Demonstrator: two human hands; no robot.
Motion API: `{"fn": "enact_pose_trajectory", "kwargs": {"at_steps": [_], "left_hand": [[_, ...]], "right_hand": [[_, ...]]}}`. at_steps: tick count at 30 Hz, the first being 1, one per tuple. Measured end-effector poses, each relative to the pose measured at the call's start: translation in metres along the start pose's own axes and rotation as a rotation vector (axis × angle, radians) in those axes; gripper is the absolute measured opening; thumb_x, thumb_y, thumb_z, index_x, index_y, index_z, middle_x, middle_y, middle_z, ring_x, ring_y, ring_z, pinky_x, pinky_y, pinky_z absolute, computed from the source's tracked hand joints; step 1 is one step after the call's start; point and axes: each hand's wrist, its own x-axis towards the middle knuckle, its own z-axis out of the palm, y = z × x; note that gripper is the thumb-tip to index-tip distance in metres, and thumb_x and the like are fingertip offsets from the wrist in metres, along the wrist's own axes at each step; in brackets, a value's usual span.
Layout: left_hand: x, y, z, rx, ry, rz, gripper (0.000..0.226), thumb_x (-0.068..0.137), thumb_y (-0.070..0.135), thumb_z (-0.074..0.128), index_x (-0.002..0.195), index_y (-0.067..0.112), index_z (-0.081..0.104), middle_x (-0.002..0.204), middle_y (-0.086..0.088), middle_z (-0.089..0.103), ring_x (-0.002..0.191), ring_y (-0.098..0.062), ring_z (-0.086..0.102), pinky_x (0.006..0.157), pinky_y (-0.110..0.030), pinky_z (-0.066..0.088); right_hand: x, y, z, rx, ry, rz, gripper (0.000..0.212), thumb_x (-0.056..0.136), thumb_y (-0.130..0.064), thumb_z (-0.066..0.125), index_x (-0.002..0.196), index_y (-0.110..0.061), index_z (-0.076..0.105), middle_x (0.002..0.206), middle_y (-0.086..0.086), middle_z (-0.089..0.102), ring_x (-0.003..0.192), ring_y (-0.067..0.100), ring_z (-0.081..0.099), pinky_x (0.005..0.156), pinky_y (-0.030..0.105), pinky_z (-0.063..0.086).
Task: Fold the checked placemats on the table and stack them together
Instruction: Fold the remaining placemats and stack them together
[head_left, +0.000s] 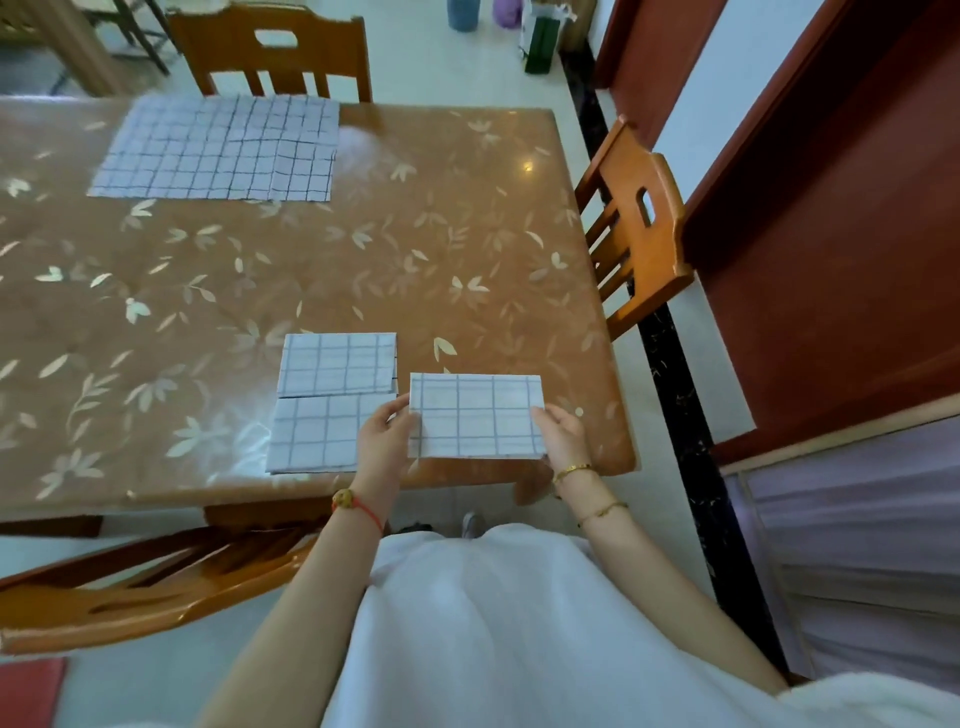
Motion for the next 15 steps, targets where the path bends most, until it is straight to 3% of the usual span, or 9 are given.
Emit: {"fn": "enact_pose_trajectory", "kwargs": {"at_steps": [3, 6, 8, 12, 15], "left_hand": [[0.008, 0.005, 0.007, -0.011, 0.045, -0.003, 0.023, 0.093, 0.008, 0.056, 0.113, 0.019, 0.062, 0.109, -0.008, 0.065, 0.096, -0.022, 0.062, 0.064, -0.026, 0.050], [0.019, 0.010, 0.005, -0.001, 0.047, -0.012, 0.029, 0.092, 0.011, 0.058, 0.120, 0.018, 0.064, 0.114, -0.009, 0.066, 0.101, -0.022, 0.064, 0.075, -0.034, 0.057], [0.029, 0.013, 0.002, -0.003, 0.055, -0.017, 0.028, 0.092, 0.012, 0.059, 0.118, 0.019, 0.064, 0.113, -0.008, 0.068, 0.102, -0.021, 0.064, 0.083, -0.036, 0.057], [0.051, 0.029, -0.001, -0.005, 0.036, -0.007, 0.027, 0.095, 0.012, 0.058, 0.121, 0.017, 0.062, 0.097, 0.002, 0.067, 0.084, -0.005, 0.061, 0.064, -0.020, 0.049], [0.069, 0.038, -0.005, 0.033, 0.018, 0.005, 0.028, 0.095, 0.011, 0.059, 0.122, 0.016, 0.062, 0.097, 0.005, 0.068, 0.084, -0.004, 0.062, 0.066, -0.018, 0.050]], "right_hand": [[0.017, -0.002, 0.001, -0.057, -0.004, -0.008, 0.016, 0.092, -0.014, 0.057, 0.080, -0.011, 0.067, 0.077, 0.004, 0.064, 0.073, 0.018, 0.059, 0.064, 0.026, 0.048], [0.029, 0.000, 0.008, -0.111, -0.006, 0.004, 0.020, 0.087, -0.017, 0.058, 0.080, 0.000, 0.065, 0.075, 0.005, 0.060, 0.074, 0.019, 0.055, 0.068, 0.029, 0.045], [0.037, -0.001, 0.014, -0.139, -0.001, 0.005, 0.018, 0.085, -0.019, 0.060, 0.072, -0.006, 0.065, 0.074, 0.005, 0.061, 0.074, 0.020, 0.056, 0.069, 0.031, 0.046], [0.054, -0.015, 0.031, -0.157, 0.020, -0.008, 0.017, 0.087, -0.015, 0.060, 0.071, -0.013, 0.066, 0.075, 0.005, 0.064, 0.074, 0.020, 0.057, 0.069, 0.032, 0.047], [0.067, -0.027, 0.045, -0.170, 0.041, -0.008, 0.016, 0.089, -0.012, 0.058, 0.075, -0.013, 0.067, 0.078, 0.004, 0.065, 0.073, 0.017, 0.057, 0.070, 0.030, 0.048]]}}
